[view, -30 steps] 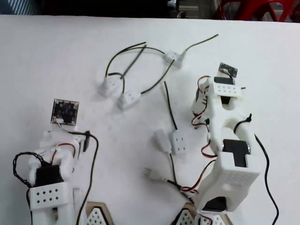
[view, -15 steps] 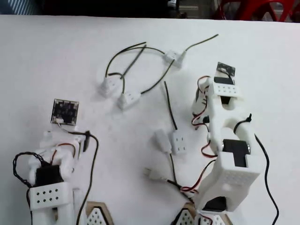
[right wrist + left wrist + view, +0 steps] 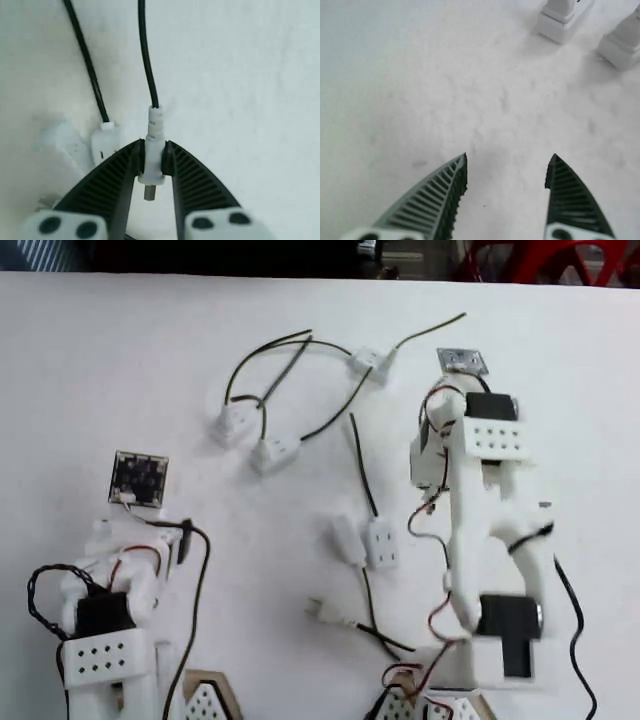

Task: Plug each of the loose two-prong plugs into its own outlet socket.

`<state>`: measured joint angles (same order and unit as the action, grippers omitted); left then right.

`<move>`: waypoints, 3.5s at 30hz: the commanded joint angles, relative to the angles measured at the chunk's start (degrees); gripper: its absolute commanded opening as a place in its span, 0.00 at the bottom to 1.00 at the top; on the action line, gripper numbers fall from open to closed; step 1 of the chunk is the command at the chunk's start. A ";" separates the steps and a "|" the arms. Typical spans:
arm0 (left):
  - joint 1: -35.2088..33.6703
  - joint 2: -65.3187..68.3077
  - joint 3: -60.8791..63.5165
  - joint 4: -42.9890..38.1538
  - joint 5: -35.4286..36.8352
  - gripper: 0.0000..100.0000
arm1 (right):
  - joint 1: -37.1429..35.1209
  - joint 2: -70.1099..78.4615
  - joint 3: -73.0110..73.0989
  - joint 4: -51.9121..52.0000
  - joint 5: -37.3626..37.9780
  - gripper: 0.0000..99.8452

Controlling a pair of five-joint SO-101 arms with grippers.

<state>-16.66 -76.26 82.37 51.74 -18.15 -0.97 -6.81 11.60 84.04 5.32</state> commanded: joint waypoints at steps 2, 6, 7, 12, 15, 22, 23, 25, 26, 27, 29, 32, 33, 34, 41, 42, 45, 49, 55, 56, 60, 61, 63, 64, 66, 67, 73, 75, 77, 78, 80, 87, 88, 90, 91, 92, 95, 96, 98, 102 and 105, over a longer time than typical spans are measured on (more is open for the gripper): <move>-0.13 -0.75 -0.26 -1.23 0.26 0.26 | -5.93 -17.45 6.77 0.66 2.90 0.02; -0.13 -0.75 -0.26 -1.41 0.53 0.26 | -13.85 -30.55 13.80 0.48 3.25 0.02; -0.13 -0.75 -0.35 -1.41 0.53 0.26 | -15.87 -33.54 15.30 0.04 3.16 0.02; -0.13 -0.84 -0.88 -2.90 0.70 0.26 | -27.65 -46.37 24.53 -4.00 3.16 0.02; -0.04 -0.84 -1.41 -7.03 1.14 0.26 | -33.27 -52.88 28.92 -7.52 3.08 0.02; 8.13 -0.84 -10.46 -4.66 9.93 0.26 | -44.00 -61.58 34.64 -14.90 3.08 0.02; 9.98 -0.84 -12.22 -3.34 9.85 0.26 | -44.97 -61.67 34.99 -15.34 3.08 0.02; 13.85 -0.84 -16.00 -0.35 9.93 0.26 | -46.46 -61.58 35.52 -15.52 2.90 0.02; 15.78 -0.84 -17.93 1.05 9.93 0.26 | -47.34 -61.58 35.96 -15.96 2.29 0.02; 17.45 -0.84 -20.04 2.46 10.02 0.26 | -48.04 -61.58 36.31 -16.31 1.32 0.02; 20.97 -0.92 -24.18 5.19 10.02 0.26 | -48.92 -61.58 37.10 -16.75 0.00 0.02; 26.33 -0.92 -30.07 9.85 10.02 0.26 | -49.01 -61.58 38.68 -18.15 -0.26 0.02; 28.26 -0.92 -31.65 11.43 10.02 0.26 | -48.84 -61.58 39.30 -18.59 -0.26 0.02; 30.29 -0.92 -32.97 13.01 10.02 0.26 | -48.84 -61.58 39.91 -19.03 -0.26 0.02; 32.22 -0.92 -34.99 17.58 9.93 0.26 | -47.16 -61.58 40.70 -19.38 -0.44 0.02; 30.90 -0.92 -34.99 17.49 9.93 0.26 | -46.11 -61.58 40.70 -19.38 -0.35 0.02; 28.09 -0.92 -35.25 17.23 9.58 0.26 | -43.56 -61.58 40.79 -19.38 -0.09 0.02; 27.91 -0.92 -35.08 17.23 9.49 0.26 | -41.80 -61.58 40.88 -19.21 -0.18 0.02; 27.38 -0.57 -32.88 19.78 9.49 0.32 | -29.67 -62.02 40.70 -19.47 -0.53 0.02; 27.38 -0.57 -31.65 20.13 9.49 0.34 | -26.59 -62.02 40.88 -19.82 -0.53 0.02; 27.82 -0.48 -25.14 19.25 9.41 0.36 | -13.76 -61.67 43.43 -24.66 -0.62 0.02; 27.91 -0.48 -23.74 18.81 9.32 0.37 | -11.03 -61.58 44.66 -26.68 -0.62 0.02; 27.91 -0.48 -21.45 17.76 7.47 0.36 | -6.64 -61.58 47.91 -31.52 -0.62 0.02; 27.91 -0.48 -20.66 17.32 6.86 0.36 | -5.05 -61.58 49.67 -33.98 -0.70 0.02; 27.91 -0.48 -19.87 16.62 6.77 0.36 | -2.51 -61.58 53.27 -38.73 -3.08 0.02; 28.00 -0.48 -19.69 16.44 6.77 0.36 | -1.63 -61.58 55.03 -41.10 -4.40 0.02; 32.40 -0.40 -19.78 16.44 8.62 0.36 | 0.04 -61.58 61.80 -49.63 -9.05 0.02; 34.42 -0.40 -19.96 16.44 9.76 0.36 | 0.75 -61.58 62.68 -50.42 -9.23 0.02; 36.26 -0.40 -20.04 16.18 10.29 0.36 | 2.86 -61.49 63.21 -51.91 -10.55 0.02; 37.05 -0.40 -20.04 15.65 10.37 0.36 | 4.26 -61.49 63.65 -52.79 -11.34 0.02; 37.93 0.22 -20.04 14.68 10.37 0.35 | 6.55 -61.49 64.62 -54.81 -12.40 0.02; 41.80 18.77 -29.80 13.27 13.54 0.33 | 8.13 -61.49 67.60 -58.15 -12.84 0.02; 42.59 22.37 -31.74 13.27 14.77 0.33 | 8.13 -61.49 67.69 -58.15 -12.84 0.02; 44.62 30.02 -35.34 13.27 17.32 0.33 | 8.13 -61.49 67.78 -58.07 -12.84 0.02; 45.67 33.80 -36.84 13.19 18.99 0.33 | 8.13 -61.49 67.78 -57.98 -12.84 0.02; 46.55 37.32 -38.33 12.92 20.92 0.33 | 8.13 -61.49 67.87 -57.89 -12.84 0.02; 49.10 47.16 -43.16 12.84 27.96 0.33 | 8.13 -61.49 68.57 -58.07 -12.84 0.02; 49.80 49.98 -44.92 12.84 30.51 0.33 | 8.13 -61.49 68.75 -58.07 -12.84 0.02; 51.12 54.99 -47.91 12.84 35.16 0.33 | 8.22 -61.49 68.75 -58.07 -12.84 0.02; 51.74 63.69 -53.10 12.84 40.70 0.33 | 8.22 -61.49 68.75 -57.89 -12.84 0.02; 51.30 69.49 -55.47 12.84 41.49 0.33 | 8.22 -61.49 68.75 -57.71 -12.84 0.02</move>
<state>34.24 -12.97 32.35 65.80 21.14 6.77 -68.00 80.70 27.25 -6.90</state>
